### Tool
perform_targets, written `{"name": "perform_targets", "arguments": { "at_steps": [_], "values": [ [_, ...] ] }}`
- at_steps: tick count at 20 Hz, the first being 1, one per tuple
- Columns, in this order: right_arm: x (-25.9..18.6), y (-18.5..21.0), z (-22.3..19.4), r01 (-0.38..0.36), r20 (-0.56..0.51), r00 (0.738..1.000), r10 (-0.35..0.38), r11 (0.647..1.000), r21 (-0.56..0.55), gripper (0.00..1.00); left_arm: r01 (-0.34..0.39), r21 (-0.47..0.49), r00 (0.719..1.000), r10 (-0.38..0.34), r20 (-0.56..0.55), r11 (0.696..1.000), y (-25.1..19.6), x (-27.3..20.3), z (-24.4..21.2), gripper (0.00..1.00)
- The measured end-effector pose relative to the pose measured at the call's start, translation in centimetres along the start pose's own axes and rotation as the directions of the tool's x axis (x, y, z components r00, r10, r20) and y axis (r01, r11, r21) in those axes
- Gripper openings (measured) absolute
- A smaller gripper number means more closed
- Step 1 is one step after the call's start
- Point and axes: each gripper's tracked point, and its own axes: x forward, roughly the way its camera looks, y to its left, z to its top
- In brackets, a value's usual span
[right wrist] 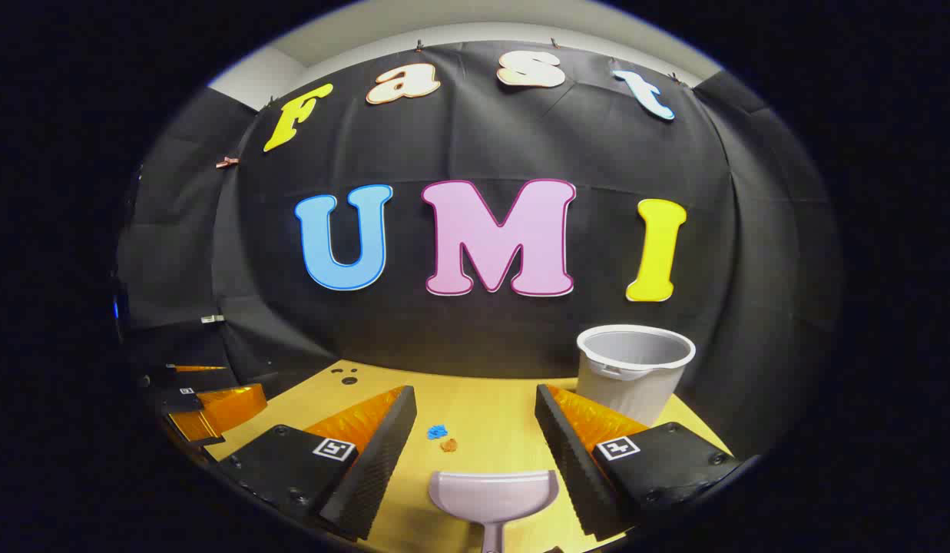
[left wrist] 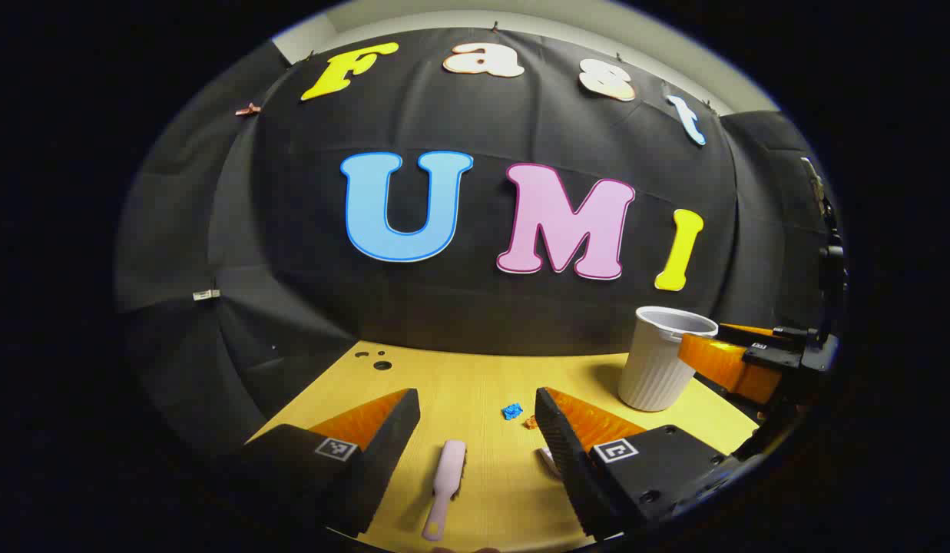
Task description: Pick up the small broom and dustpan from the desktop, sweep the trash into the dustpan with the broom, and then empty the trash into the garbage bin.
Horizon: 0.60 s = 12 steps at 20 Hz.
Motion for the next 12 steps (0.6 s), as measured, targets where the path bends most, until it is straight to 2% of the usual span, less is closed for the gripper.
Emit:
{"name": "perform_targets", "arguments": {
  "at_steps": [4, 12],
  "values": [
    [1.3, -0.4, -0.5, -0.025, -0.024, 0.999, 0.024, 0.999, -0.032, 0.98, -0.007, -0.031, 0.999, 0.006, -0.037, 0.999, -0.2, 1.1, -0.9, 0.95],
    [2.6, -3.0, -2.0, 0.009, -0.074, 0.997, -0.010, 1.000, -0.014, 0.98, 0.005, -0.027, 0.996, -0.007, -0.084, 1.000, 0.1, 3.5, -2.2, 0.95]
  ]
}}
